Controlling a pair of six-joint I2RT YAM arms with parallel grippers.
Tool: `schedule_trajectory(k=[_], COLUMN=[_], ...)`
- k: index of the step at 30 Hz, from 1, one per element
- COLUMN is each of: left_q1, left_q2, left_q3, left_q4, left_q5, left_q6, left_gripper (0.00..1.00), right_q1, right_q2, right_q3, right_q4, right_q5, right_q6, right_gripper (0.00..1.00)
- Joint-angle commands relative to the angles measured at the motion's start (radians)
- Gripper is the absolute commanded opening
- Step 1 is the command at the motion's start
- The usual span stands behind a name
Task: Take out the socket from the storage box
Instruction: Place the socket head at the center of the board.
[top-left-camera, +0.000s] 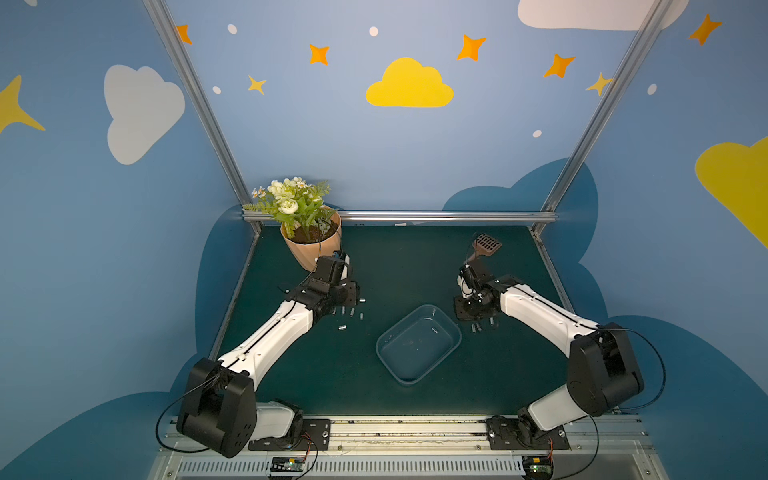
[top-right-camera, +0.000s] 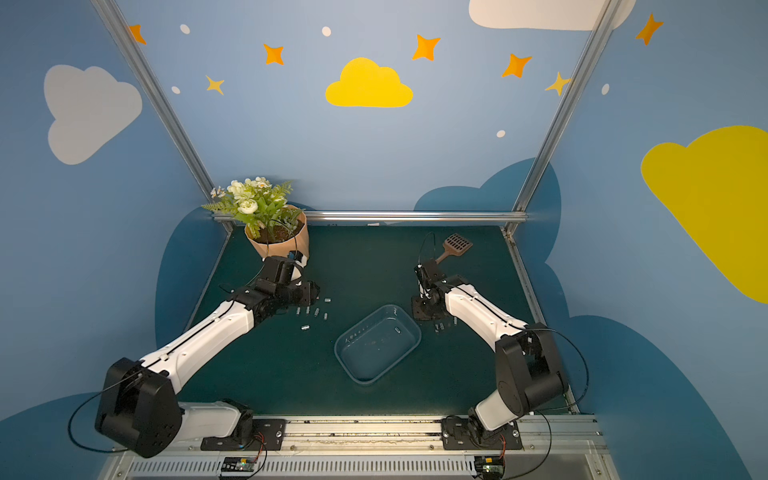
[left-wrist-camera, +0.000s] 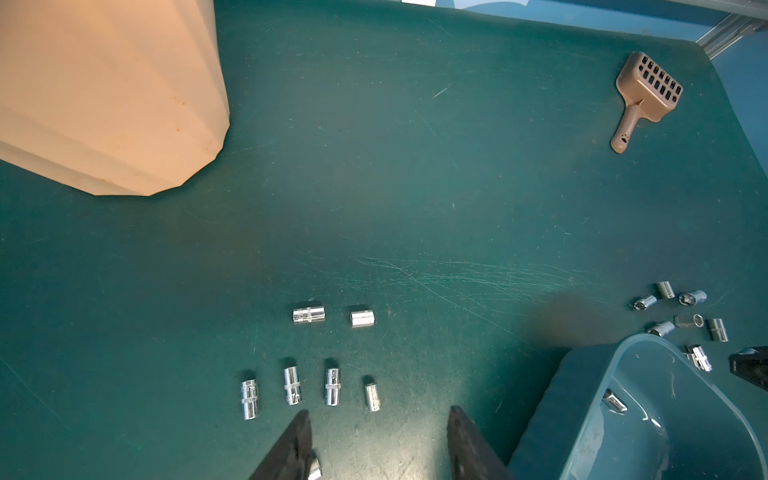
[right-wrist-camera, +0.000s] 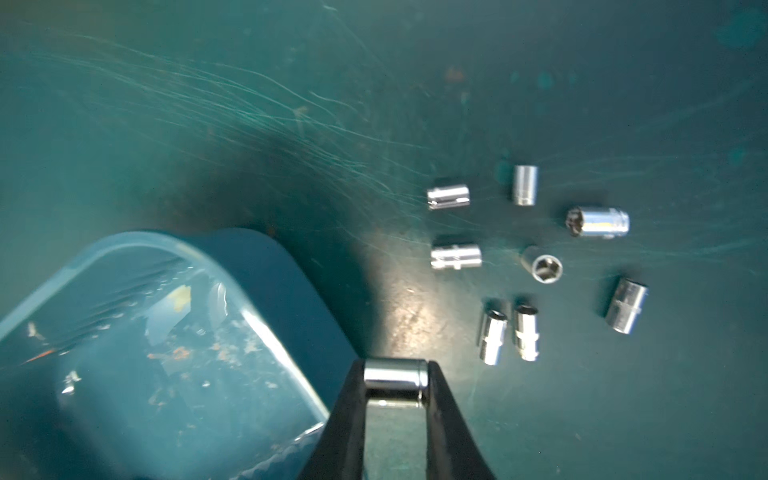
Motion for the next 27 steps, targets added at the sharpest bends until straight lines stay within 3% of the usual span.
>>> schedule_trajectory(k=[1,18,27], left_q1=[-0.003,-0.009,-0.121], left_q2=[-0.013,-0.012,0.04], left_q3=[-0.008,-0.008,0.048], left_q4=[-0.01,-0.018,-0.063], left_q5=[0.002,0.006,-0.021], left_q6=[0.003,0.007,0.049], left_gripper=[0.54,0.54,0.54], right_q1=[-0.009,-0.008,-0.008], right_q2=[0.007,0.177,0.155], right_q3=[-0.028,-0.09,-0.08], right_q4=[-0.008,0.088,0.068], right_q5=[-0.005,-0.003,0.003], right_q6=[-0.005,0.02,0.018], right_gripper=[0.14,0.15,0.27])
